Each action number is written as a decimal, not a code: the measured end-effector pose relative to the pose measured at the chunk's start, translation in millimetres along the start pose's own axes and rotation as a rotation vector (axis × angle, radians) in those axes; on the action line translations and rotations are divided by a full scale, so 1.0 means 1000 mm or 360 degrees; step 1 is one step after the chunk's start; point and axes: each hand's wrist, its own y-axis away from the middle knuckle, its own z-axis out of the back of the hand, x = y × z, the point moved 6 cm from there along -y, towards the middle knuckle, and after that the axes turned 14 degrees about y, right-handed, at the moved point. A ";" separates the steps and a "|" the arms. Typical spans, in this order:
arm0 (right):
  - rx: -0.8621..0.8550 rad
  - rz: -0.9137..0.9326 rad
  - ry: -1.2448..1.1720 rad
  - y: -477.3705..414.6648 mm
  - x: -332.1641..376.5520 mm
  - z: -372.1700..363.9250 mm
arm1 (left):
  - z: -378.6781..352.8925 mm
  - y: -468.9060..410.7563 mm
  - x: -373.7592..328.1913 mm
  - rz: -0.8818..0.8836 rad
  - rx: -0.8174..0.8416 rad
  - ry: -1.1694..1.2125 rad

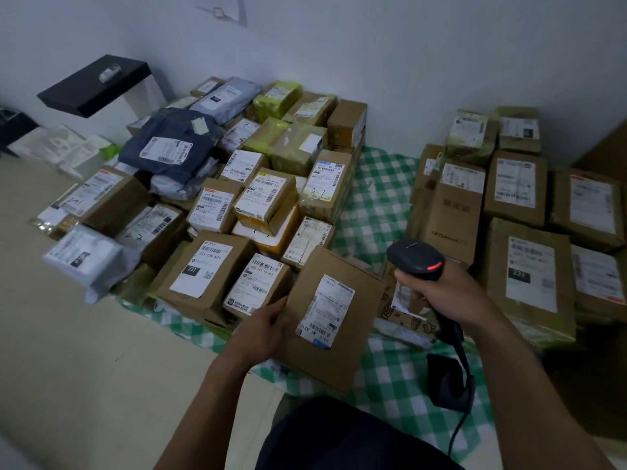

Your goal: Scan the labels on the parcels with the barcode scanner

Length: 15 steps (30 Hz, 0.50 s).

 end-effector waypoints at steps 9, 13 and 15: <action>-0.0048 -0.0083 -0.0074 -0.002 -0.014 0.013 | -0.054 -0.030 -0.081 -0.0660 -0.0281 -0.0633; -0.0076 -0.0093 -0.0135 0.001 -0.017 0.020 | -0.100 -0.077 -0.084 -0.0592 0.0104 -0.0951; -0.0086 -0.0089 -0.0157 0.002 -0.019 0.024 | -0.108 -0.088 -0.078 -0.0528 0.0113 -0.1062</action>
